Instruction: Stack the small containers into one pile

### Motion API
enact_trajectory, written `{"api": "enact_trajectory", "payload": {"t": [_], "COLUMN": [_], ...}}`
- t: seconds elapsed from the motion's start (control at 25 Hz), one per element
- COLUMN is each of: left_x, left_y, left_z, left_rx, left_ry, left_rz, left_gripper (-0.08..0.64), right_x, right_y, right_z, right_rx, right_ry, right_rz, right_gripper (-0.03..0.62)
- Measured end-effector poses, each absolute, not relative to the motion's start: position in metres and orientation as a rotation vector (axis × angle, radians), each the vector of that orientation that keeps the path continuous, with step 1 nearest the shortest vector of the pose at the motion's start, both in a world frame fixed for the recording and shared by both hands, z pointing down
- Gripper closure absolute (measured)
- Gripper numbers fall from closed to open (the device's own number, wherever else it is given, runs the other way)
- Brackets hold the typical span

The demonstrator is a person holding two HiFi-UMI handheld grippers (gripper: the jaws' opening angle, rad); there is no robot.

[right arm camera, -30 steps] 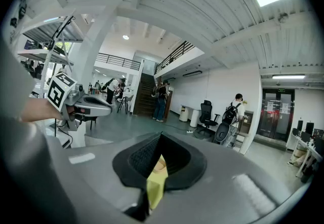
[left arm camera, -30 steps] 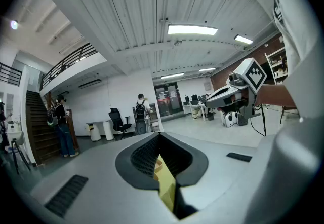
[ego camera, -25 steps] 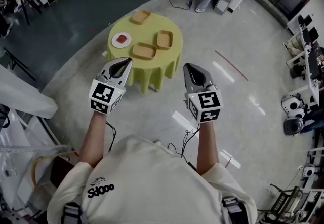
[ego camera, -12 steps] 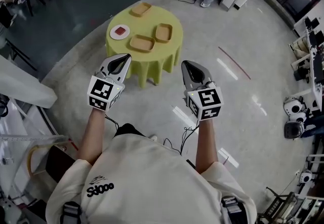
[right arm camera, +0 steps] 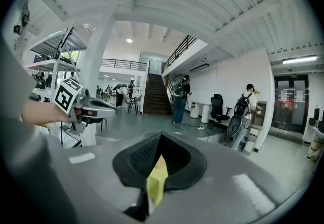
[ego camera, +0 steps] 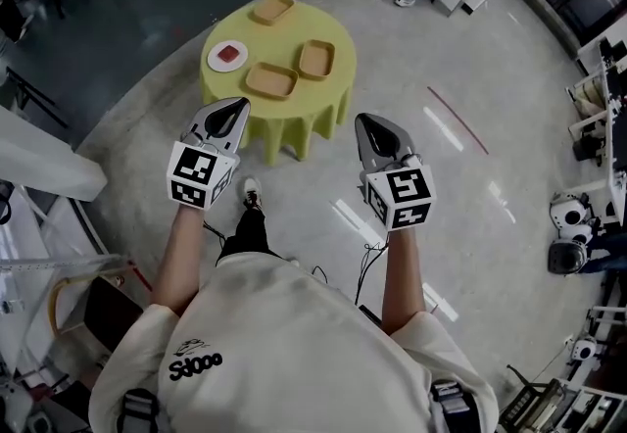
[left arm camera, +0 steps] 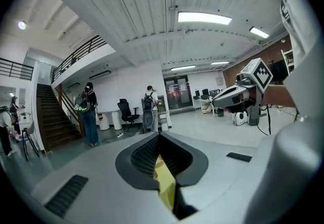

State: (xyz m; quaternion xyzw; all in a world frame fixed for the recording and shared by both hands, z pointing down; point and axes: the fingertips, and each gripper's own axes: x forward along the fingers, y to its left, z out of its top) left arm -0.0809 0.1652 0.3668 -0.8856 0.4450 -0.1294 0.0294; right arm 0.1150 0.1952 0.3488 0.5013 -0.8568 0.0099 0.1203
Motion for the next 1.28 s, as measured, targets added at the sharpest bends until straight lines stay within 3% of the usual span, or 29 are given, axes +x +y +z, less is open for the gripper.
{"api": "enact_trajectory", "payload": {"t": [0.68, 1.28], "left_x": [-0.103, -0.136], "left_y": [-0.058, -0.173], "left_z": [0.372, 0.407], "left_rx": [-2.776, -2.843], "left_ry": [1.318, 1.219], "left_rz": [-0.433, -0.525], "left_gripper": [0.554, 0.554], "right_x": [0.097, 0.07], "right_y": [-0.007, -0.108], "right_z": [0.347, 0.362], "right_rx": [1.542, 1.654], "right_ry": [-2.411, -2.33], "right_rz": [0.073, 0.124], "right_gripper": [0.583, 0.583]}}
